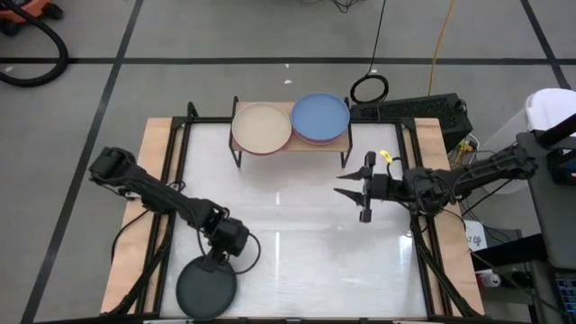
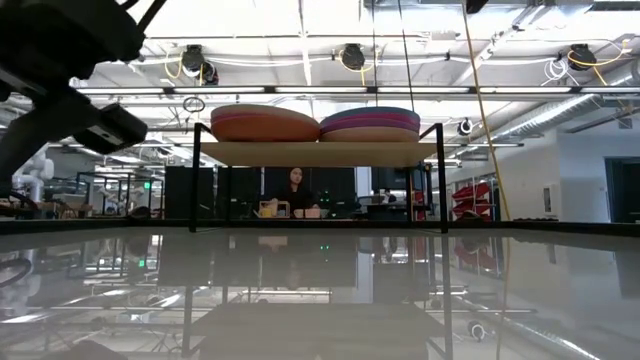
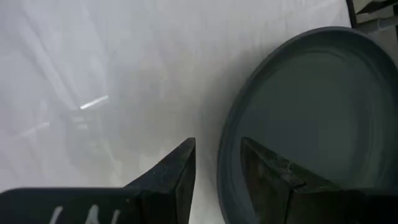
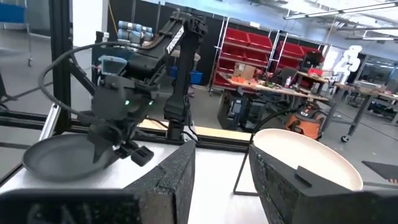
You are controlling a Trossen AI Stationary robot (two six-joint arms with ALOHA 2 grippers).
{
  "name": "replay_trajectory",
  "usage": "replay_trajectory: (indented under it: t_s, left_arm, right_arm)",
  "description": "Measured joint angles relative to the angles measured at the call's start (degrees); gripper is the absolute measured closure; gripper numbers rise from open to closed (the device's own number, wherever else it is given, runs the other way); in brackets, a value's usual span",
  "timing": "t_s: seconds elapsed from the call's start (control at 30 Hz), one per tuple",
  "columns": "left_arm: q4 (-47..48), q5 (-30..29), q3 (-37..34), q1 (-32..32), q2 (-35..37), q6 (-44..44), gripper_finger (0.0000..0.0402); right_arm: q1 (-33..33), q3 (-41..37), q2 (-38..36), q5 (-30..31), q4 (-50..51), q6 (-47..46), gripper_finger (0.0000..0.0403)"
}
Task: Place and stack plates onto a shelf
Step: Stack the black plate on top of the gray plate
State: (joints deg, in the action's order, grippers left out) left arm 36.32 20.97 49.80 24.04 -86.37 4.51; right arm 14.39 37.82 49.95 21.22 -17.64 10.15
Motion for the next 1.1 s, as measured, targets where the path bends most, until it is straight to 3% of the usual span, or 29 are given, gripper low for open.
replay_trajectory:
  t_s: [0.47, 0.57, 0.7, 0.83, 0.97, 1.1]
  left_arm:
    - [-0.1, 4.1, -0.1, 0.5, -9.2, -1.8, 0.0275]
    - [0.0, 4.0, 0.0, 0.4, -9.6, -3.1, 0.0307]
    - [0.7, 5.8, 0.0, -0.8, -9.3, -2.5, 0.0378]
    - [1.5, 5.9, -0.1, -3.3, -7.6, -0.1, 0.0389]
    - [5.3, 2.8, 2.5, -7.4, -2.4, -0.2, 0.0391]
    - [17.0, -12.5, 9.4, -13.3, 5.7, -4.5, 0.0391]
  right_arm:
    - [0.0, -0.8, -0.1, 0.0, -0.3, 0.2, 0.0271]
    - [0.0, -0.8, -0.1, 0.0, -0.1, 0.5, 0.0271]
    - [0.0, -0.8, -0.1, 0.0, -0.1, 0.7, 0.0271]
    - [0.0, -0.8, -0.1, 0.0, -0.2, 1.1, 0.0271]
    - [0.0, -0.8, -0.1, 0.0, -0.5, 1.3, 0.0271]
    - [0.0, -0.7, -0.1, 0.0, -0.7, 1.7, 0.0271]
